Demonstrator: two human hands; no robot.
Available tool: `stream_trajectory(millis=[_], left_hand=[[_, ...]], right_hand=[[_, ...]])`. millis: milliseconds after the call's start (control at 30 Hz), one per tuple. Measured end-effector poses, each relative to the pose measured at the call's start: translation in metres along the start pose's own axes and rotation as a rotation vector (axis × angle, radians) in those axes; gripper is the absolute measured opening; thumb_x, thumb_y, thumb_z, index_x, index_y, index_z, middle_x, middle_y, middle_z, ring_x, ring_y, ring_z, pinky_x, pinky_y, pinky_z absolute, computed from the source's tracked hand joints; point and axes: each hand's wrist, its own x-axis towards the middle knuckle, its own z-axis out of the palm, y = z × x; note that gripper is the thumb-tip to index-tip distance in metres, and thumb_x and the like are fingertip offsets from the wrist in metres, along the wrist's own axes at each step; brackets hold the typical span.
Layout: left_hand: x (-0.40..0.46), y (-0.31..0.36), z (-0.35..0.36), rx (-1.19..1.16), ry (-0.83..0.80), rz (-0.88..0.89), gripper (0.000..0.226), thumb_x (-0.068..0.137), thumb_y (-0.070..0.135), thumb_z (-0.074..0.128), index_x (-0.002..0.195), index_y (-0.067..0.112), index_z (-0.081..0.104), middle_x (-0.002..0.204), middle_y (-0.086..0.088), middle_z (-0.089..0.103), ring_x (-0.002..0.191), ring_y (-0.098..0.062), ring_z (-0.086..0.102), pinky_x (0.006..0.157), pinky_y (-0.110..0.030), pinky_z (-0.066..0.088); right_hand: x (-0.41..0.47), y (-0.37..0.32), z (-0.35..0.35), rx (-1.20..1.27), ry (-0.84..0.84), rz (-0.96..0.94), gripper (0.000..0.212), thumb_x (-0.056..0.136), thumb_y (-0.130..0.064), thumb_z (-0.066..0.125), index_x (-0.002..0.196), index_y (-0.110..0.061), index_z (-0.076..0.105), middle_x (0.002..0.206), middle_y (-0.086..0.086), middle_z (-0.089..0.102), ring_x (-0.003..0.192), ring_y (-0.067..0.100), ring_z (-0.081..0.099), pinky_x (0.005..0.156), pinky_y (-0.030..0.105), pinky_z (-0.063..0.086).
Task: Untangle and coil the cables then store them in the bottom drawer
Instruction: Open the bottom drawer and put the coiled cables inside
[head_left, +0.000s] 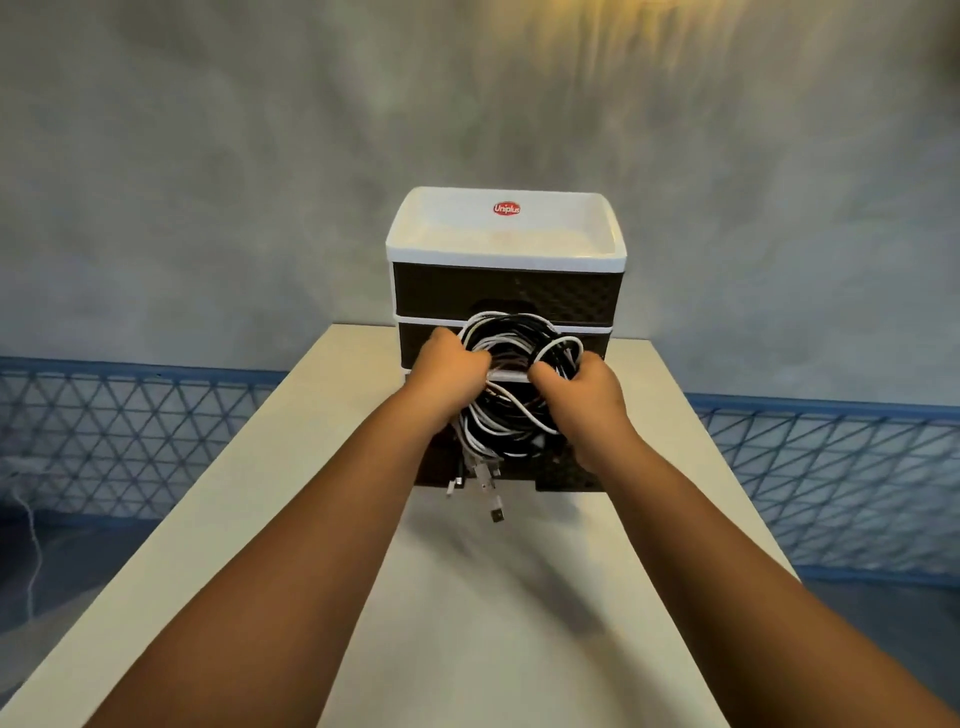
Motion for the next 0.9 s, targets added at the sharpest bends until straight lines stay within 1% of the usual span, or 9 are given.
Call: stream_trajectory(millis=[100, 133, 233, 333, 433, 567, 733, 833, 900], left_hand=[[0.012, -0.005, 0.004, -0.025, -0.161, -0.149, 0.028, 0.092, 0.023, 0.053, 0.113, 0.004, 0.054, 0.093, -0.008, 0.06, 0.078, -0.023, 0.059, 0.057, -0.028, 0.043], [0.015, -0.008, 0.005, -0.028, -0.229, -0.201, 0.03, 0.092, 0.024, 0.05, 0.112, 0.003, 0.057, 0.09, -0.01, 0.063, 0.077, -0.023, 0.061, 0.057, -0.029, 0.046], [0.03, -0.017, 0.006, -0.062, -0.394, -0.274, 0.031, 0.092, 0.026, 0.043, 0.107, 0.006, 0.062, 0.093, -0.014, 0.068, 0.085, -0.029, 0.066, 0.074, -0.033, 0.053], [0.038, -0.02, 0.002, -0.015, -0.483, -0.307, 0.025, 0.09, 0.027, 0.043, 0.094, 0.011, 0.061, 0.088, -0.011, 0.065, 0.08, -0.026, 0.061, 0.068, -0.031, 0.047], [0.049, -0.025, 0.0, 0.064, -0.547, -0.319, 0.028, 0.091, 0.028, 0.042, 0.101, 0.011, 0.062, 0.09, -0.011, 0.066, 0.079, -0.025, 0.063, 0.069, -0.034, 0.05], [0.058, -0.027, 0.0, 0.089, -0.597, -0.333, 0.026, 0.097, 0.026, 0.04, 0.1, 0.009, 0.06, 0.088, -0.013, 0.069, 0.078, -0.027, 0.067, 0.073, -0.038, 0.056], [0.064, -0.034, 0.002, 0.02, -0.645, -0.351, 0.026, 0.096, 0.022, 0.039, 0.107, 0.008, 0.058, 0.101, -0.017, 0.07, 0.093, -0.032, 0.068, 0.088, -0.046, 0.055], [0.066, -0.04, 0.004, -0.041, -0.664, -0.347, 0.025, 0.095, 0.02, 0.039, 0.103, 0.008, 0.06, 0.093, -0.015, 0.069, 0.088, -0.031, 0.067, 0.088, -0.044, 0.054], [0.066, -0.042, 0.005, -0.07, -0.666, -0.338, 0.024, 0.094, 0.02, 0.04, 0.1, 0.009, 0.061, 0.087, -0.012, 0.068, 0.081, -0.028, 0.066, 0.083, -0.039, 0.053]], right_hand=[[0.019, 0.006, 0.007, -0.026, -0.091, 0.206, 0.038, 0.079, -0.034, 0.067, 0.108, -0.01, 0.062, 0.102, 0.012, 0.067, 0.09, 0.028, 0.066, 0.079, 0.043, 0.059], [0.023, 0.007, 0.007, -0.054, -0.135, 0.265, 0.037, 0.08, -0.033, 0.067, 0.108, -0.009, 0.062, 0.103, 0.014, 0.067, 0.09, 0.03, 0.066, 0.079, 0.044, 0.059], [0.037, 0.004, 0.009, -0.151, -0.249, 0.4, 0.038, 0.083, -0.035, 0.067, 0.11, -0.01, 0.057, 0.104, 0.014, 0.066, 0.092, 0.032, 0.066, 0.083, 0.046, 0.057], [0.049, 0.001, 0.006, -0.215, -0.347, 0.466, 0.045, 0.081, -0.038, 0.072, 0.11, -0.006, 0.059, 0.107, 0.016, 0.067, 0.094, 0.035, 0.067, 0.088, 0.049, 0.056], [0.057, 0.002, 0.007, -0.281, -0.434, 0.501, 0.04, 0.081, -0.038, 0.074, 0.106, -0.009, 0.064, 0.107, 0.016, 0.069, 0.097, 0.036, 0.068, 0.091, 0.05, 0.055], [0.067, 0.003, 0.008, -0.355, -0.489, 0.549, 0.045, 0.083, -0.039, 0.073, 0.115, -0.009, 0.063, 0.113, 0.016, 0.069, 0.103, 0.036, 0.067, 0.094, 0.051, 0.053], [0.069, 0.005, 0.009, -0.37, -0.567, 0.582, 0.041, 0.084, -0.037, 0.071, 0.113, -0.01, 0.067, 0.109, 0.016, 0.073, 0.102, 0.034, 0.069, 0.095, 0.051, 0.052], [0.069, 0.006, 0.008, -0.353, -0.587, 0.591, 0.034, 0.087, -0.033, 0.068, 0.112, -0.01, 0.068, 0.106, 0.017, 0.073, 0.1, 0.035, 0.07, 0.094, 0.052, 0.053], [0.07, 0.005, 0.007, -0.35, -0.593, 0.595, 0.032, 0.089, -0.031, 0.065, 0.113, -0.009, 0.068, 0.106, 0.018, 0.073, 0.099, 0.035, 0.07, 0.094, 0.052, 0.053]])
